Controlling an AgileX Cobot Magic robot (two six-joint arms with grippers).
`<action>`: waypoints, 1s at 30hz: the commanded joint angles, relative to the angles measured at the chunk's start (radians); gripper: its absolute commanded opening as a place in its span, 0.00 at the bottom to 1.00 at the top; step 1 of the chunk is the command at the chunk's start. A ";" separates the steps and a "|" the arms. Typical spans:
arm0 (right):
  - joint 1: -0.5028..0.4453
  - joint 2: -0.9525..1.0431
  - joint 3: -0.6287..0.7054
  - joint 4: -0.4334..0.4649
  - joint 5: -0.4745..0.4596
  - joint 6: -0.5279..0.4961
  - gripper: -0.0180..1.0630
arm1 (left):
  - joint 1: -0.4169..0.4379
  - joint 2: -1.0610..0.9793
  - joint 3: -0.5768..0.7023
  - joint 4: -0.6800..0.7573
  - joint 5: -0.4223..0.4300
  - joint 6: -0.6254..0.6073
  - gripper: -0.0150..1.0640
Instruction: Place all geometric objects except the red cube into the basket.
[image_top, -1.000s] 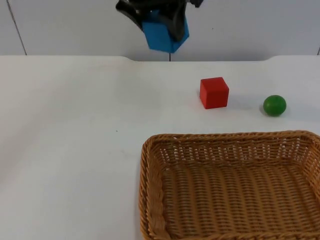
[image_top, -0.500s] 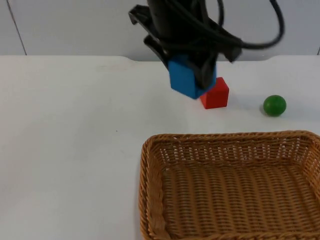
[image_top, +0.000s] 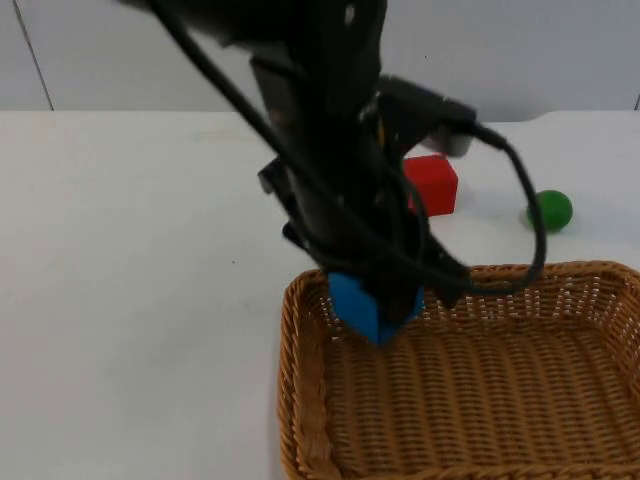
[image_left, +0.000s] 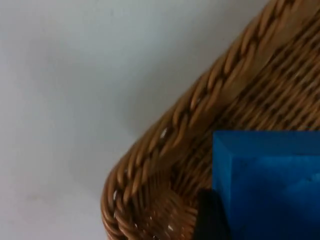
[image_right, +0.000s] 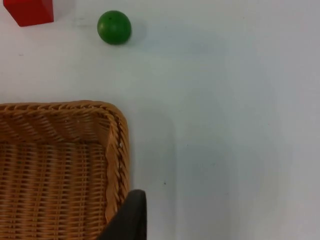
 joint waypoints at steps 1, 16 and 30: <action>-0.004 -0.001 0.000 0.008 -0.012 -0.001 0.99 | -0.005 -0.014 0.033 -0.007 -0.059 -0.012 0.01; -0.004 -0.001 0.000 0.014 -0.019 -0.001 0.99 | -0.040 -0.012 0.143 -0.036 -0.185 -0.016 0.30; -0.004 -0.001 0.000 0.021 -0.011 -0.001 0.99 | -0.045 -0.099 0.137 -0.077 -0.091 -0.016 0.82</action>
